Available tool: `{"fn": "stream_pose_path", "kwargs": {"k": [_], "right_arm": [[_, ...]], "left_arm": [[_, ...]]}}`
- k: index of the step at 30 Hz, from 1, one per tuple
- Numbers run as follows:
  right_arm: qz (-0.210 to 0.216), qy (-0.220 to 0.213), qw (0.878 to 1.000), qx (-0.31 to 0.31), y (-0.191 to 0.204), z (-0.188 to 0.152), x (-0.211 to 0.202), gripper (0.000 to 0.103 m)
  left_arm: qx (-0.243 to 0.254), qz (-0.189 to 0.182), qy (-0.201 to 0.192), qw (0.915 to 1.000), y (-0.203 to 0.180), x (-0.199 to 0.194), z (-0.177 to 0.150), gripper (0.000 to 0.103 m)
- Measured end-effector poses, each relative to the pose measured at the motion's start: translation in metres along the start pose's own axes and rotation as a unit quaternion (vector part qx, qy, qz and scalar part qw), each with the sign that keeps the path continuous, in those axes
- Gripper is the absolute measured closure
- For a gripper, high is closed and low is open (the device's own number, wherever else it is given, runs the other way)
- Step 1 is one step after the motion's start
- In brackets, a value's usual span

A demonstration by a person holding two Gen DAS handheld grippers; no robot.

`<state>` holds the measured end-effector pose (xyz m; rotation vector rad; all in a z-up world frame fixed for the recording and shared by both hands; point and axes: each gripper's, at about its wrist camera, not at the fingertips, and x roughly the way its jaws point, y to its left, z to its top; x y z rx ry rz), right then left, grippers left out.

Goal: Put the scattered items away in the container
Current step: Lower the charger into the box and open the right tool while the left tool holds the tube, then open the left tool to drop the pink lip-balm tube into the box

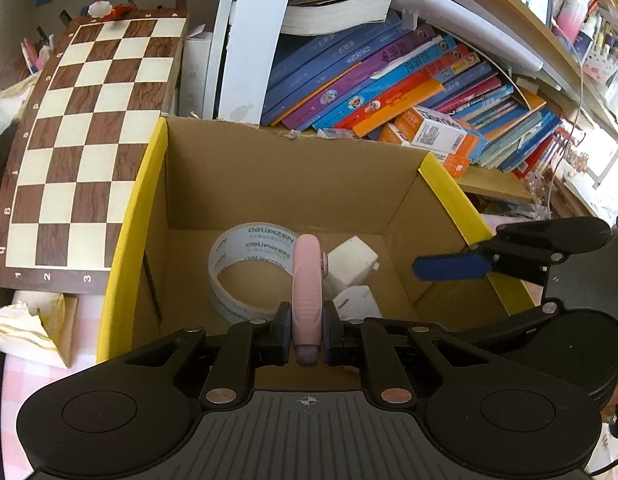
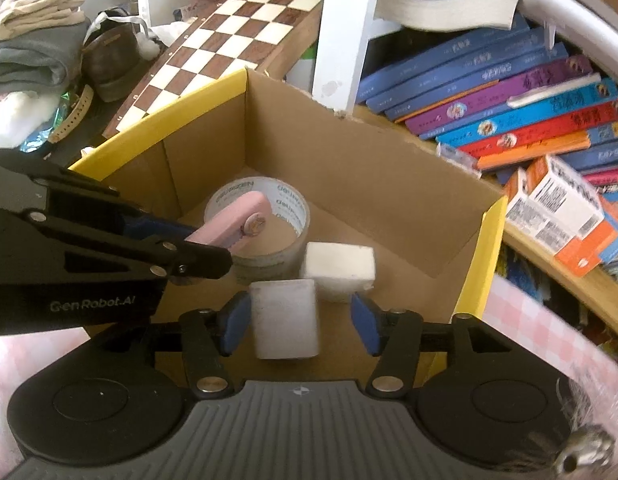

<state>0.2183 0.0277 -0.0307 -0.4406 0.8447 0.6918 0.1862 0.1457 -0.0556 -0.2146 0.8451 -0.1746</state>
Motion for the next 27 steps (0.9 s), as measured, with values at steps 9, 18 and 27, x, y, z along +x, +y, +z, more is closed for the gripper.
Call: {"fn": "stream_pose_path", "kwargs": {"k": [9, 18, 27], "right_arm": [[-0.01, -0.01, 1.0, 0.002, -0.004, -0.002, -0.005, 0.041], [-0.016, -0.021, 1.0, 0.005, -0.009, -0.001, -0.014, 0.037], [-0.021, -0.026, 0.999, 0.012, -0.011, -0.005, -0.021, 0.034]], "left_arm": [[0.018, 0.004, 0.016, 0.9997, 0.001, 0.001, 0.002, 0.089], [0.019, 0.012, 0.031, 0.9993, 0.0, 0.004, 0.001, 0.089], [0.028, 0.018, 0.016, 0.9993, -0.009, -0.005, 0.006, 0.083]]}}
